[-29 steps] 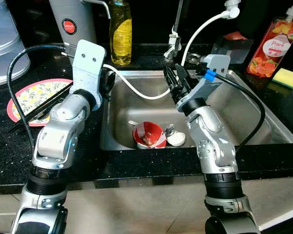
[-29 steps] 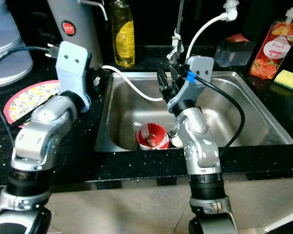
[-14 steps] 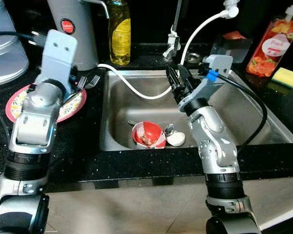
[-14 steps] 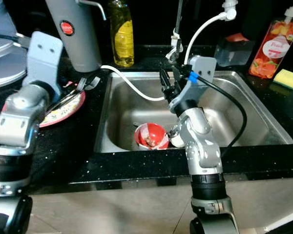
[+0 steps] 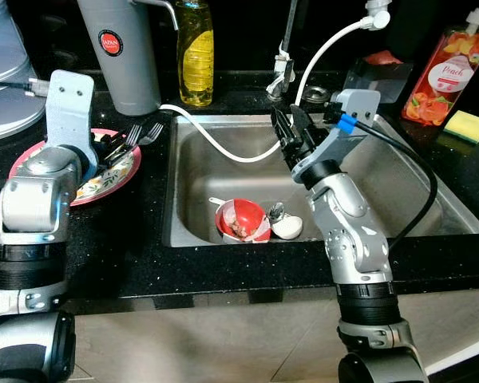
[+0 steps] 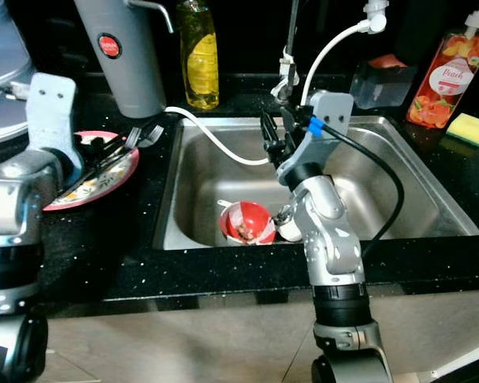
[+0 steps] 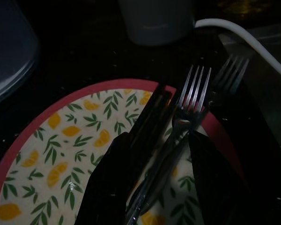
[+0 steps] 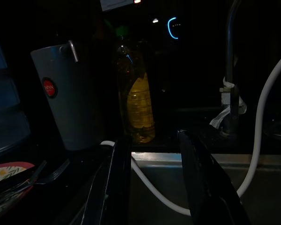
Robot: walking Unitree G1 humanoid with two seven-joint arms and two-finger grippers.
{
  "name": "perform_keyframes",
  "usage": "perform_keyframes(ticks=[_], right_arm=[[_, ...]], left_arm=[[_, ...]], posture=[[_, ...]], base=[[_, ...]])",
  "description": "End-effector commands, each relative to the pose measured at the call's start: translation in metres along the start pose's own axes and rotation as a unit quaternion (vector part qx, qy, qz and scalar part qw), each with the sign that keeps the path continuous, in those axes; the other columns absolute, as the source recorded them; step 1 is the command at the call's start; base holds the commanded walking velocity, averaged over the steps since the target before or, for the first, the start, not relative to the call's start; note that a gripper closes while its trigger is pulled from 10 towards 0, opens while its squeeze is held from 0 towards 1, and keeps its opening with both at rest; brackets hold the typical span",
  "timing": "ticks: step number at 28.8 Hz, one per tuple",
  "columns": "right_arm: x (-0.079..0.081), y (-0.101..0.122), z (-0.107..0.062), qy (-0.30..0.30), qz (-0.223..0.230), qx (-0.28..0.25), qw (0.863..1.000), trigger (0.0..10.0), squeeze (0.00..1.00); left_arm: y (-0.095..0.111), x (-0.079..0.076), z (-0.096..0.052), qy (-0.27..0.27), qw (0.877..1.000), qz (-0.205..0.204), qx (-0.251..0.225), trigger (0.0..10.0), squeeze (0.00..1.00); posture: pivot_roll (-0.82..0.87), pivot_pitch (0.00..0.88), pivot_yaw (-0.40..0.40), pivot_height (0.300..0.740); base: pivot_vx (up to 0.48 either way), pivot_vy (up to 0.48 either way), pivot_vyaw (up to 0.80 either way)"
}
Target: Kitchen organization
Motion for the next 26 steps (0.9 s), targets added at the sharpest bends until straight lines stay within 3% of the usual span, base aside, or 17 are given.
perform_keyframes(ticks=[1, 2, 5, 6, 8, 12, 18, 26], right_arm=[[0.004, 0.004, 0.002, 0.024, -0.019, -0.002, 1.000, 10.0, 0.00], [0.004, 0.004, 0.002, 0.024, -0.019, -0.002, 1.000, 10.0, 0.00], [0.045, -0.006, -0.014, 0.165, -0.021, 0.036, 0.985, 10.0, 0.00], [0.045, -0.006, -0.014, 0.165, -0.021, 0.036, 0.985, 10.0, 0.00], [0.072, -0.016, -0.034, 0.255, -0.031, 0.061, 0.964, 10.0, 0.00], [0.090, -0.020, -0.047, 0.306, -0.020, 0.073, 0.949, 10.0, 0.00], [0.091, -0.020, -0.049, 0.322, -0.016, 0.079, 0.943, 10.0, 0.00], [0.089, -0.021, -0.050, 0.321, -0.023, 0.083, 0.943, 10.0, 0.00]], left_arm=[[-0.008, 0.004, 0.003, -0.006, 1.000, -0.001, 0.028, 10.0, 0.00], [-0.008, 0.004, 0.003, -0.006, 1.000, -0.001, 0.028, 10.0, 0.00], [-0.017, 0.011, 0.005, -0.006, 0.998, 0.031, 0.053, 10.0, 0.00], [-0.017, 0.011, 0.005, -0.006, 0.998, 0.031, 0.053, 10.0, 0.00], [-0.019, 0.013, 0.006, 0.004, 0.998, 0.036, 0.058, 10.0, 0.00], [-0.025, 0.020, 0.008, 0.021, 0.998, 0.017, 0.065, 10.0, 0.00], [-0.030, 0.031, 0.007, 0.041, 0.996, 0.015, 0.072, 10.0, 0.00], [-0.044, 0.030, 0.009, 0.041, 0.994, 0.030, 0.094, 10.0, 0.00]], posture=[[0.23, 0.000, -0.007, 0.740], [0.23, 0.000, -0.007, 0.740], [0.23, 0.000, -0.002, 0.740], [0.23, 0.000, -0.002, 0.740], [0.23, 0.000, -0.001, 0.740], [0.22, 0.000, -0.002, 0.740], [0.22, 0.000, -0.004, 0.740], [0.22, 0.000, -0.007, 0.740]], base=[[0.000, 0.000, 0.00], [0.000, 0.000, 0.00], [0.000, 0.000, 0.00], [0.000, 0.000, 0.00], [0.000, 0.000, 0.00], [0.000, 0.000, 0.00], [0.000, 0.000, 0.00], [0.000, 0.000, 0.00]])
Point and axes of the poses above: a point about 5 cm out from each wrist's last joint towards the gripper, its own z axis pointing out of the wrist towards the gripper, its own y axis along the axis of the wrist's last joint, x = y × z, the point moved 5 cm from there along z, pointing out of the wrist towards the gripper, and after that the axes turned 1 degree about -z, right-handed, at the moved point
